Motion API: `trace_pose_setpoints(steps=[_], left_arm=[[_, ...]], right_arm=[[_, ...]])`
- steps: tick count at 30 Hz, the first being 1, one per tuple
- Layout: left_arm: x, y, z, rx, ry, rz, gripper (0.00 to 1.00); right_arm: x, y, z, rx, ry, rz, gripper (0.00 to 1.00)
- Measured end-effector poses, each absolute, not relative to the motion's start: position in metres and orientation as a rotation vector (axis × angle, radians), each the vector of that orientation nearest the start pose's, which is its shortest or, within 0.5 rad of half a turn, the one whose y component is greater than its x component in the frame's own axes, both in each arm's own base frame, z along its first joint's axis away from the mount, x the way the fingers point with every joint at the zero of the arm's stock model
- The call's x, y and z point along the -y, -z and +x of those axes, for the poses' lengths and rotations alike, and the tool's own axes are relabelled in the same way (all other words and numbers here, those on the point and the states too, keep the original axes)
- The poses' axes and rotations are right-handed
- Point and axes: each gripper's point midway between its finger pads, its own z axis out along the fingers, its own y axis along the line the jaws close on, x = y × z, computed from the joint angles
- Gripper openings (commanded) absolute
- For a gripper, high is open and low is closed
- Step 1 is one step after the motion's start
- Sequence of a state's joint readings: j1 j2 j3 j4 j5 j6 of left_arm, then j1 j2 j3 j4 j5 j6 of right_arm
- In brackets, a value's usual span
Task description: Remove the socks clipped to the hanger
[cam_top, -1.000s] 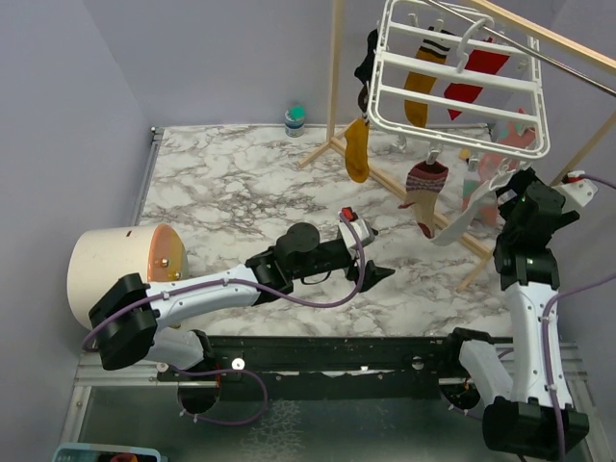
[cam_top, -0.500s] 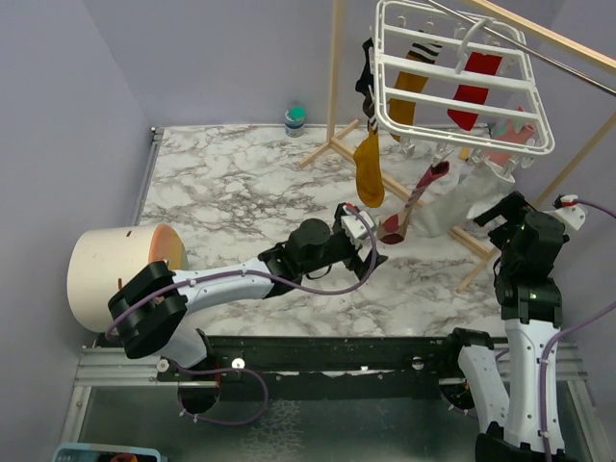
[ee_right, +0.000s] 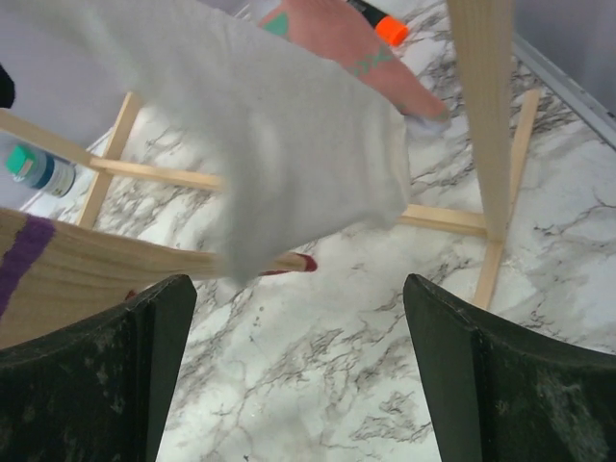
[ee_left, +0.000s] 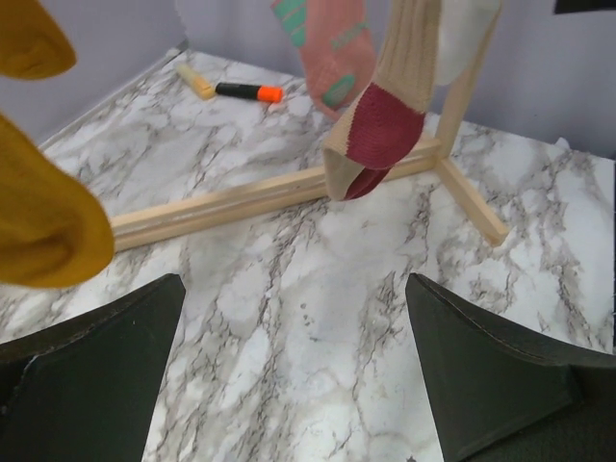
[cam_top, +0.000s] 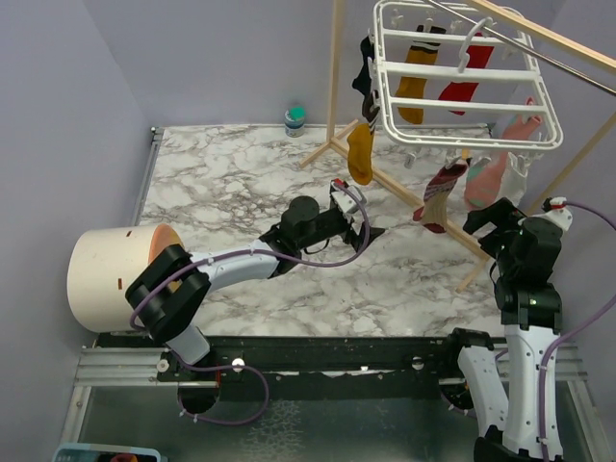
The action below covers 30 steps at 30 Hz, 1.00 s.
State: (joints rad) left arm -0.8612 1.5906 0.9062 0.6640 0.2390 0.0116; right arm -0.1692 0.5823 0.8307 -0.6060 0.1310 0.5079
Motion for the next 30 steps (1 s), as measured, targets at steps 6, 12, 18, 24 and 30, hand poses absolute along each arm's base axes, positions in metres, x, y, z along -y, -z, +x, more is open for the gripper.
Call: trace_pose_setpoints(steps=[6, 12, 18, 24, 30], left_arm=[[0.419, -0.232, 0.282, -1.315, 0.954, 0.919, 0.99], [0.431, -0.231, 0.278, -1.246, 1.031, 0.92, 0.99], [0.441, -0.232, 0.283, -1.162, 1.061, 0.887, 0.99], [0.453, -0.247, 0.295, -1.067, 1.076, 0.846, 0.99], [0.461, -0.262, 0.307, -1.001, 1.096, 0.809, 0.99]], right_arm=[[0.017, -0.258, 0.246, -1.815, -0.248, 0.617, 0.94], [-0.013, -0.263, 0.252, -1.815, -0.417, 0.47, 0.94], [-0.044, -0.277, 0.256, -1.77, -0.577, 0.276, 0.94], [-0.062, -0.285, 0.256, -1.729, -0.663, 0.15, 0.92], [-0.066, -0.284, 0.262, -1.706, -0.683, 0.095, 0.65]])
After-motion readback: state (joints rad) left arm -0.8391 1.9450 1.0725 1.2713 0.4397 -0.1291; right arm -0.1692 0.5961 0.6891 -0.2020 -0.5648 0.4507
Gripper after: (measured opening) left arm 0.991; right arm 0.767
